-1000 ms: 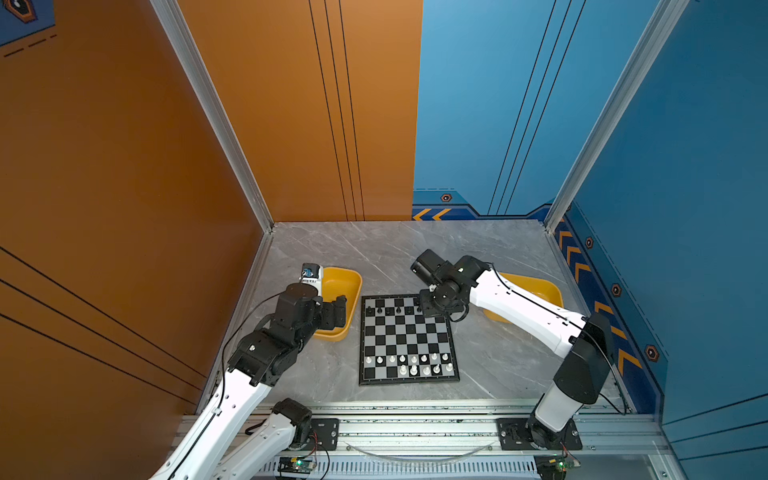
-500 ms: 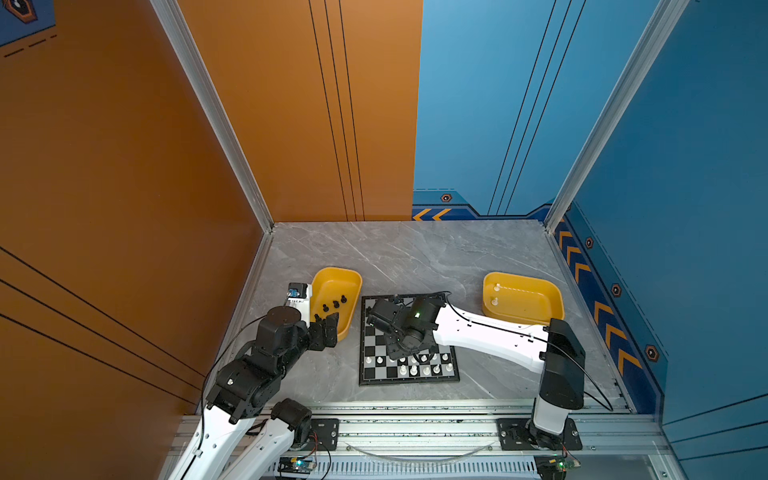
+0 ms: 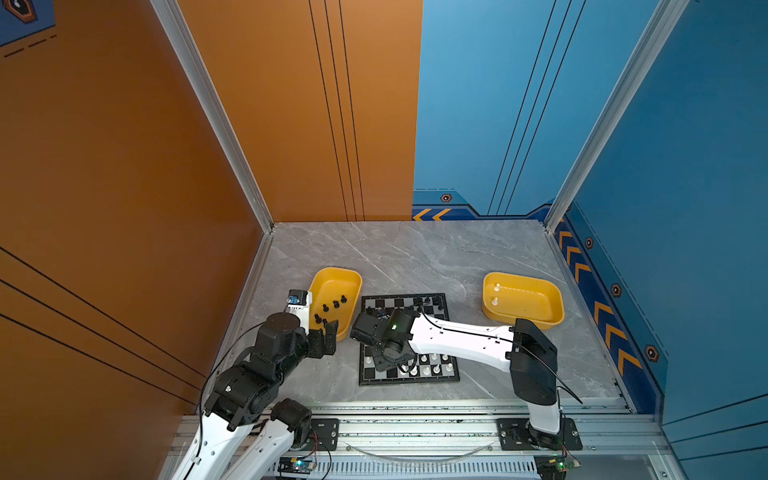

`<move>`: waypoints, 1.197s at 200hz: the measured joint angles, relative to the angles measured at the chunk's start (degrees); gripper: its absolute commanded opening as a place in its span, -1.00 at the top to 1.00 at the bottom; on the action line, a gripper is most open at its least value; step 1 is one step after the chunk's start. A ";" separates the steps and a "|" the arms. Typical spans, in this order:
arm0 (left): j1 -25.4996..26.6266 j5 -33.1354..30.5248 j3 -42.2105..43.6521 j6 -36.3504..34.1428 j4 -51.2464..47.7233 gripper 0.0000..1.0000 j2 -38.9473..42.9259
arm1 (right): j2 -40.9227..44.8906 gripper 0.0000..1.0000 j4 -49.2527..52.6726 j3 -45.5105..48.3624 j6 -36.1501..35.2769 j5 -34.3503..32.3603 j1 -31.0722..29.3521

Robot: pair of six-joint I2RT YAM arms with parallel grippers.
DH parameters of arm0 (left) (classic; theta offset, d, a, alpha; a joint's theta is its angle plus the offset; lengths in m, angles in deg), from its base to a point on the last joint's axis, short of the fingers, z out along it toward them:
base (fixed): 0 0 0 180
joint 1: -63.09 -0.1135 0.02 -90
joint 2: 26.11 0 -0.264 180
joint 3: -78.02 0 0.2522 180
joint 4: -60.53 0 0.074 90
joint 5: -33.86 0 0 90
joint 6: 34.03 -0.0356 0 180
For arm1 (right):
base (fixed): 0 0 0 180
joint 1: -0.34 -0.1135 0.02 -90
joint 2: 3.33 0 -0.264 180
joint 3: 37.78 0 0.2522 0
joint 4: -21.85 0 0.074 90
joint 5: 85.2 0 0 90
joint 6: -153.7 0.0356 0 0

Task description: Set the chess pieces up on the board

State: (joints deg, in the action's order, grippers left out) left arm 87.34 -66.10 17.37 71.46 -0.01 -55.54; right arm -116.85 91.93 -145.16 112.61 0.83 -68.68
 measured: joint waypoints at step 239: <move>0.00 -0.02 0.00 -0.02 -0.61 -0.95 0.83 | -1.81 0.69 -3.50 4.35 0.04 2.47 0.02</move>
State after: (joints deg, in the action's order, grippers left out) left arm 87.34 -66.12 17.37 71.44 -0.63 -54.71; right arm -118.66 88.43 -140.82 112.65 3.30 -68.66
